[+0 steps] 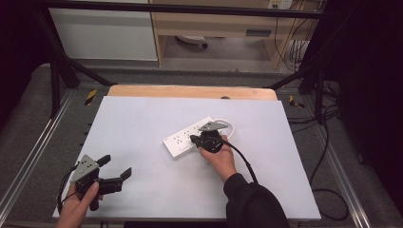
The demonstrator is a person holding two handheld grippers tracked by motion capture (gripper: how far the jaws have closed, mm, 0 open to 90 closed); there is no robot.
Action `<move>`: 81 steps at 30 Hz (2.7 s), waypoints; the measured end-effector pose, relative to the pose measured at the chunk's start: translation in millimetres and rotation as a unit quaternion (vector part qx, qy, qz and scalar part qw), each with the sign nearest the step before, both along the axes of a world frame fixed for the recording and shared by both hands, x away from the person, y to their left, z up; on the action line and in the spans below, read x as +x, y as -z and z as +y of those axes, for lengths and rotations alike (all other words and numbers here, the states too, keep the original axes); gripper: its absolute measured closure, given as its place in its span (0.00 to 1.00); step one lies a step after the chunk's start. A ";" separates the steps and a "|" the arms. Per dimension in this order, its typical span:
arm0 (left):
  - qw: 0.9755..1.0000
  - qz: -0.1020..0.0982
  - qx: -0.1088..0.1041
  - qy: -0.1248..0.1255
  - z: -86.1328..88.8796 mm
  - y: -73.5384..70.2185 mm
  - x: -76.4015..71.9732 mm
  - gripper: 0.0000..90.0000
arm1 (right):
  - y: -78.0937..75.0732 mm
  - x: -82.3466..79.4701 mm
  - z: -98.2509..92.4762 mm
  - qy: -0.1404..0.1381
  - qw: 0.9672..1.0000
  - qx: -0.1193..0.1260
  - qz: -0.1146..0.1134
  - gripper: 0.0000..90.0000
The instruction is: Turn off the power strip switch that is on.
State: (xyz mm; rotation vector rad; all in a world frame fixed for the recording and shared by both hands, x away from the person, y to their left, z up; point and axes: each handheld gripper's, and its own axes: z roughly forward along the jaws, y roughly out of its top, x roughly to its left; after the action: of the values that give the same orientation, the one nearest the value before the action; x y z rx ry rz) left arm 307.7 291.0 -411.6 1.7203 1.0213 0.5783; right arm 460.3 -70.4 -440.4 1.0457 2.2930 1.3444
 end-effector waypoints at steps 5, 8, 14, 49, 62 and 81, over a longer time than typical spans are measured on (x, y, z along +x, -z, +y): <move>1.000 0.000 0.000 0.000 0.1 -0.1 0.0 0.05 | 0.4 -1.1 1.3 0.000 1.000 -0.002 0.003 1.00; 1.000 0.000 0.000 0.000 0.0 -0.1 0.0 0.05 | 0.8 -1.5 2.0 -0.001 1.000 -0.003 0.002 1.00; 1.000 0.000 -0.001 0.002 -0.2 0.0 -0.1 0.05 | 2.1 -2.0 3.0 -0.002 1.000 -0.004 0.006 1.00; 1.000 0.000 0.003 0.008 -0.6 0.1 0.1 0.05 | 4.2 -5.1 7.0 0.005 1.000 -0.012 0.000 1.00; 1.000 -0.001 0.005 0.008 -0.3 0.0 0.0 0.05 | 5.4 -5.5 10.7 -0.003 1.000 -0.019 -0.001 1.00; 1.000 0.001 0.008 0.003 0.3 0.7 0.0 0.05 | -7.6 -9.2 5.6 -0.011 1.000 -0.008 -0.026 1.00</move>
State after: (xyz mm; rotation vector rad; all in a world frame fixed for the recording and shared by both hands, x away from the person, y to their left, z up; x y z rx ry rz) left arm 307.7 291.2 -412.3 1.7376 1.0157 0.5834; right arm 451.0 -64.8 -432.8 0.9716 2.2806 1.3423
